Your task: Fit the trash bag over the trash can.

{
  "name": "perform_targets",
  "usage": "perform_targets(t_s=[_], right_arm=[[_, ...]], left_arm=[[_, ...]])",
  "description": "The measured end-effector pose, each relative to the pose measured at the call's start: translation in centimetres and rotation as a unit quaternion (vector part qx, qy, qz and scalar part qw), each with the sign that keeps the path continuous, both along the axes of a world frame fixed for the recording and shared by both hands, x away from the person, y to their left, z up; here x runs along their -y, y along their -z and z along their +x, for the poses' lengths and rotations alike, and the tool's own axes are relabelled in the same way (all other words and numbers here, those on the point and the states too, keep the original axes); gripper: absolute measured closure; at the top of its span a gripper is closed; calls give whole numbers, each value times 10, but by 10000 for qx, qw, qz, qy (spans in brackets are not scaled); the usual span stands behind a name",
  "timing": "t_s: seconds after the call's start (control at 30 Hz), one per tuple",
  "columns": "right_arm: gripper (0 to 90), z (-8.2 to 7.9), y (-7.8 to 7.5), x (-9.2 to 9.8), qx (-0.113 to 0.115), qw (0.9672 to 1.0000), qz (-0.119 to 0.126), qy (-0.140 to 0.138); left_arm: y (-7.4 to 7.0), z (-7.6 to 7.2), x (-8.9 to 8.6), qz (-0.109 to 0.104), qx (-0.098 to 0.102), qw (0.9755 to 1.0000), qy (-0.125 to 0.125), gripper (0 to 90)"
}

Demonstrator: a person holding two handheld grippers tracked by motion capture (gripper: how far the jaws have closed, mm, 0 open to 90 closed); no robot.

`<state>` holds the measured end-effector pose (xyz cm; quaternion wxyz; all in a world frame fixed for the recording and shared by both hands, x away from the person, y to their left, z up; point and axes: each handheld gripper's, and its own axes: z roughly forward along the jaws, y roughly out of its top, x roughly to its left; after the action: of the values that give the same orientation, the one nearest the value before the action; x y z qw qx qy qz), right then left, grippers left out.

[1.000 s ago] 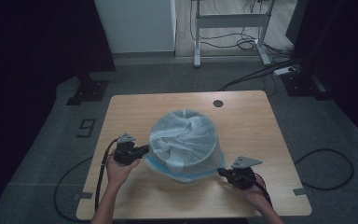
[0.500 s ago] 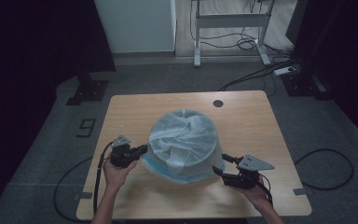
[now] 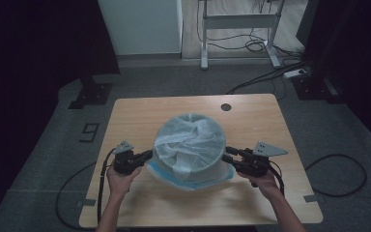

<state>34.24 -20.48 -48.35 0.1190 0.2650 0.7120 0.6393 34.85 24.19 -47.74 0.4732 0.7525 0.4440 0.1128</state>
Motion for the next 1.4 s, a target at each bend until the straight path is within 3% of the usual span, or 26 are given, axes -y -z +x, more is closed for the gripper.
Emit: perform_targets(t_s=[0.13, 0.27, 0.57, 0.7, 0.77, 0.8, 0.9, 1.03, 1.17, 1.27, 1.4], right_arm=[[804, 3, -1, -1, 45, 9998, 40, -166], [892, 1, -1, -2, 67, 9998, -40, -174], [895, -2, 11, 3, -58, 9998, -184, 109], [891, -6, 12, 6, -30, 9990, -264, 366], [777, -14, 8, 7, 66, 9973, -194, 704], [754, -21, 5, 7, 107, 9973, -91, 718], [695, -45, 2, 4, 331, 9978, -90, 569], [640, -69, 4, -9, 298, 9993, -209, -29], [612, -73, 8, -26, 206, 9983, -320, -439], [596, -70, 13, -43, 140, 9958, -442, -788], [578, -67, 18, -61, 155, 9932, -559, -1009]], left_arm=[[2, -2, -2, -154, 75, 9999, -19, 868], [2, -4, -1, -263, 109, 9996, 20, 874], [9, -10, -1, -211, -51, 9997, -60, 877], [10, -13, 3, -44, -48, 10000, -37, 876], [9, -14, 5, -41, -21, 10000, -20, 874], [9, -14, 5, -33, -16, 10000, -10, 872], [9, -13, 4, -41, -14, 10000, -9, 871], [8, -13, 3, -106, -33, 9999, -25, 869], [8, -14, 4, -115, -25, 9999, -15, 867], [8, -14, 5, -114, -24, 9999, -2, 867], [8, -14, 3, -129, -21, 9999, -13, 866]])
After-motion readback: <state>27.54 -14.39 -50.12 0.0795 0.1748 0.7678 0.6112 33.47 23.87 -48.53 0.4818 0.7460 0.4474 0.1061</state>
